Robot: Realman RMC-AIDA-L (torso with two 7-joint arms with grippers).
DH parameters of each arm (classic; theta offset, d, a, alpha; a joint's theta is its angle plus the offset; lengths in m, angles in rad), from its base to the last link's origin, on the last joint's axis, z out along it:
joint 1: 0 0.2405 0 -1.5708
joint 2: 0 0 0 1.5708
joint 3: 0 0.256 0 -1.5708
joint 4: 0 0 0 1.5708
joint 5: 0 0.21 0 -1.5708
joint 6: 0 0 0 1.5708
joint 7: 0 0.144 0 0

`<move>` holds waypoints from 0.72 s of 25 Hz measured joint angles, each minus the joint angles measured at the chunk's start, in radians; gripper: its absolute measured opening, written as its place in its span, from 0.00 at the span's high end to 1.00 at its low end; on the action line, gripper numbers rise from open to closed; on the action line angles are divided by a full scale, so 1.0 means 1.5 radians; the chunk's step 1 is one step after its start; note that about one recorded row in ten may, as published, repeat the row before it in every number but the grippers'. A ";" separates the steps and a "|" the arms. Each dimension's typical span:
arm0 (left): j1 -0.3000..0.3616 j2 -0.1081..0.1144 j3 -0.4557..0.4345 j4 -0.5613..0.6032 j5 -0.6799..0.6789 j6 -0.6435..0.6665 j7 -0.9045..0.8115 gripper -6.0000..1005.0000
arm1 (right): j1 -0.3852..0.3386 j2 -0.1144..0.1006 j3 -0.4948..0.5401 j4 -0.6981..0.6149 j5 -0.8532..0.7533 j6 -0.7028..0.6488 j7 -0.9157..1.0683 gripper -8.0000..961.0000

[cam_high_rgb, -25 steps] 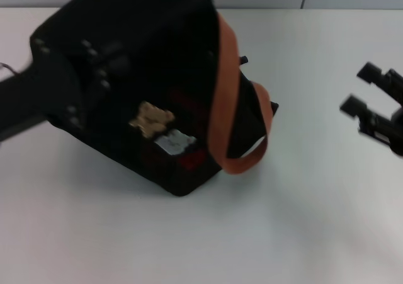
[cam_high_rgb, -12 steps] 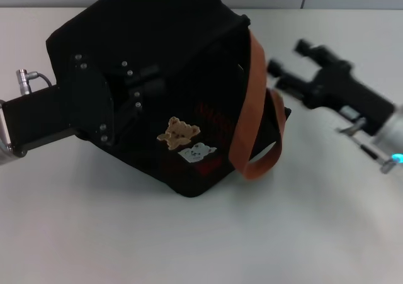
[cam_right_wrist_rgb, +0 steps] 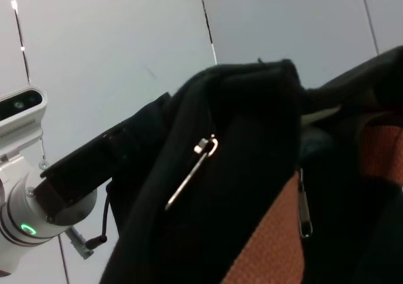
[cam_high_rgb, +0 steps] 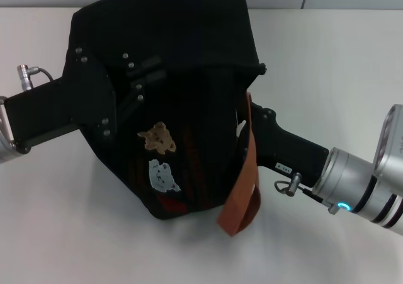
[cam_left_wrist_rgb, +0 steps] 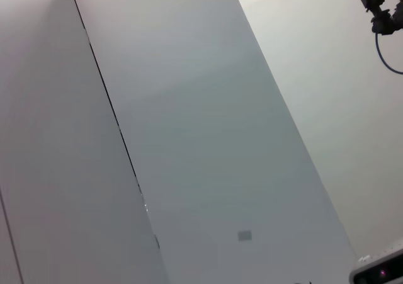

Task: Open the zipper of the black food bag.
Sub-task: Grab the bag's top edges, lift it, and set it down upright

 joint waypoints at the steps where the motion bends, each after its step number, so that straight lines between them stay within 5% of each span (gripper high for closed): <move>1: 0.000 0.000 0.000 -0.001 0.000 0.000 0.001 0.92 | -0.004 0.000 0.005 0.001 0.000 0.000 -0.003 0.11; 10: 0.010 0.000 0.003 -0.016 0.002 0.001 0.026 0.92 | -0.078 0.000 0.106 -0.045 0.001 -0.046 -0.020 0.11; 18: 0.014 0.001 0.018 -0.030 0.002 0.001 0.026 0.92 | -0.101 -0.001 0.129 -0.046 0.001 -0.101 -0.243 0.11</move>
